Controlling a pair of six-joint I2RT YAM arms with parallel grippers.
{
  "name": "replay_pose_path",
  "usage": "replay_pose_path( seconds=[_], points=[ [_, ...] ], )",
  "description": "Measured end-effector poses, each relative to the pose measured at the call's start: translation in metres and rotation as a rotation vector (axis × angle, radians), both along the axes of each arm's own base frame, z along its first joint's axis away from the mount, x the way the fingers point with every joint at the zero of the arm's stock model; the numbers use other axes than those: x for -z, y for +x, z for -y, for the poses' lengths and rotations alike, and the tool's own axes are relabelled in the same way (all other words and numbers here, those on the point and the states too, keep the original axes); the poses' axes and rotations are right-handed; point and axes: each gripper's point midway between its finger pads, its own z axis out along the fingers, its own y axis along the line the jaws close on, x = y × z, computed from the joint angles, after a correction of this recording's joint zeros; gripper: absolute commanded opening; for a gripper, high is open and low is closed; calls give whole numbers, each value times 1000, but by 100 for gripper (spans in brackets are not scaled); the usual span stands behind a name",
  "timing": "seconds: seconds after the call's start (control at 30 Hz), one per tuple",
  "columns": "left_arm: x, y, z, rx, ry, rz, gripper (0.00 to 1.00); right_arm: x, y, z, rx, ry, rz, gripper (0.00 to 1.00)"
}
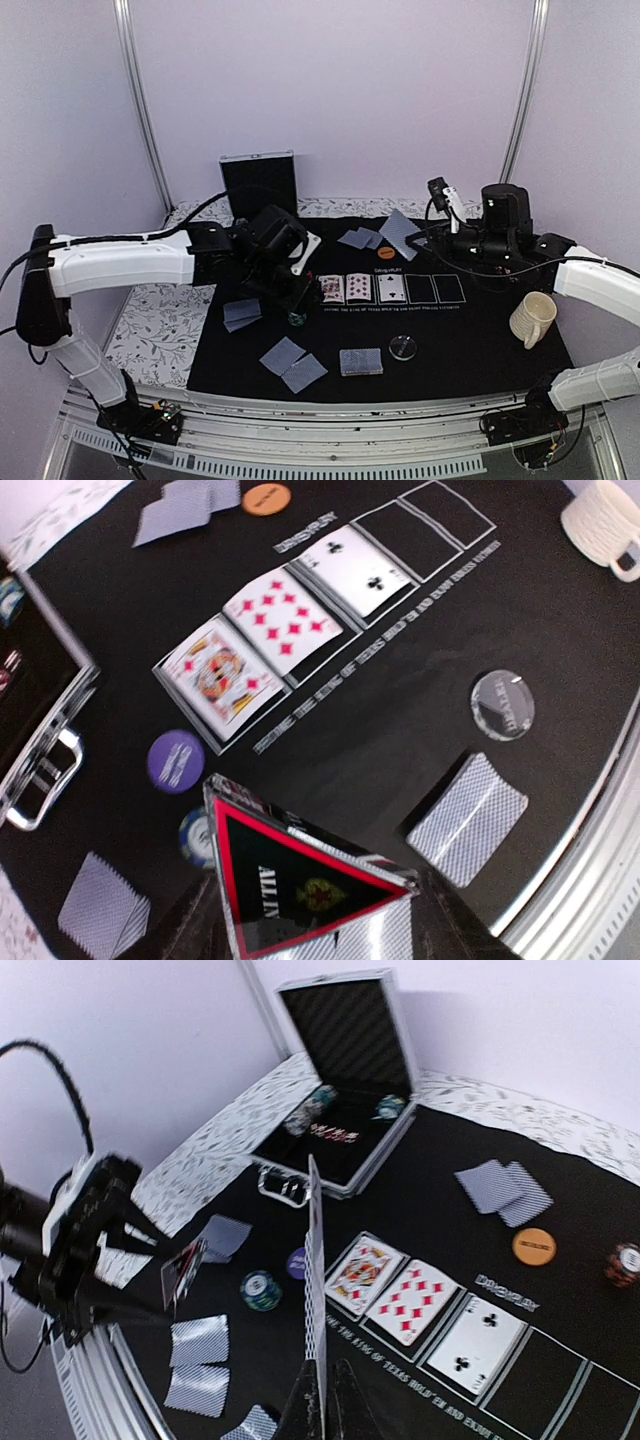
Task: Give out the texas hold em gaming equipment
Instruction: Place the all-in button in the dealer area.
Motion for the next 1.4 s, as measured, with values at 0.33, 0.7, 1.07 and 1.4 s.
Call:
replay_pose_path(
  seconds=[0.33,0.7,1.07,1.4],
  points=[
    [86,28,105,204,77,-64,28,-9,17,72,280,52,-30,2],
    [143,20,107,249,167,-157,76,6,13,77,307,40,-89,2],
    [76,21,110,248,68,-89,93,79,25,78,445,165,-286,2],
    [-52,31,34,114,-113,151,98,161,51,89,717,332,-508,2]
  ],
)
